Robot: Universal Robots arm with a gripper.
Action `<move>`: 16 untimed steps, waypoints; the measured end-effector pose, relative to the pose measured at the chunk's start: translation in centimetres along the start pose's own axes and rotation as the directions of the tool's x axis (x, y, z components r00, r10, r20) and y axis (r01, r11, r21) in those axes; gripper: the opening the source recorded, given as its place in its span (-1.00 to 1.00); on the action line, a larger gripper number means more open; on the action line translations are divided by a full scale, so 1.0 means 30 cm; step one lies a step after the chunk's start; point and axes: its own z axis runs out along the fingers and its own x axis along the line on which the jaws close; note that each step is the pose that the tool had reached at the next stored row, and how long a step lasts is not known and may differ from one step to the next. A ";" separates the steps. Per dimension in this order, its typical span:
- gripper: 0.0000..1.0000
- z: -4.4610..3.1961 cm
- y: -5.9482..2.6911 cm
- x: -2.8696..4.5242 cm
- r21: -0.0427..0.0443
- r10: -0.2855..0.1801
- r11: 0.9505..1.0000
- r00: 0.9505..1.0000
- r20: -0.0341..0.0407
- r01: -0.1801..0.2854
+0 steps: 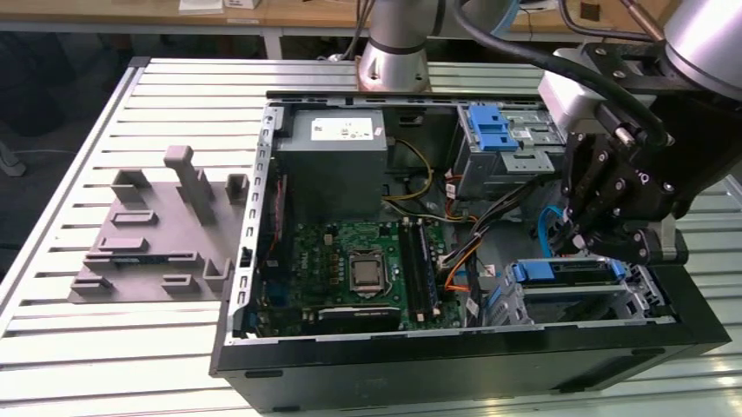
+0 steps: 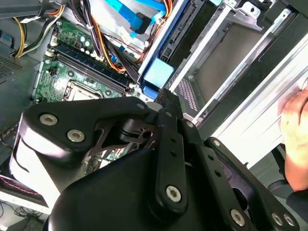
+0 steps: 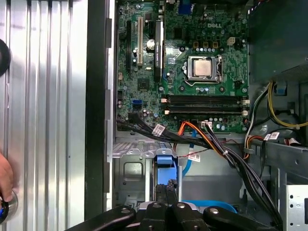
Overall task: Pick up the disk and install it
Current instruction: 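Insert the disk into the insertion slot, then insert the first disk wire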
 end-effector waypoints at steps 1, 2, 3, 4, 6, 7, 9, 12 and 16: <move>-0.79 0.001 0.000 0.000 0.000 0.000 1.000 1.000 0.000 0.000; -0.79 0.003 0.000 0.000 0.000 0.000 1.000 1.000 0.000 0.000; -0.79 0.005 0.000 0.000 0.000 0.000 1.000 1.000 0.000 0.000; -0.79 0.006 0.000 0.000 0.000 0.000 1.000 1.000 0.000 0.000; -0.79 0.009 -0.002 0.000 0.000 0.000 1.000 1.000 0.000 0.000; -0.79 0.010 -0.002 0.000 0.000 0.000 1.000 1.000 0.000 0.000; -0.79 0.013 -0.004 0.000 0.000 0.000 1.000 1.000 0.000 0.000; -0.79 0.016 -0.008 0.000 0.000 0.000 1.000 1.000 0.000 0.000; -0.79 0.017 -0.023 -0.001 0.000 0.000 1.000 1.000 0.000 0.000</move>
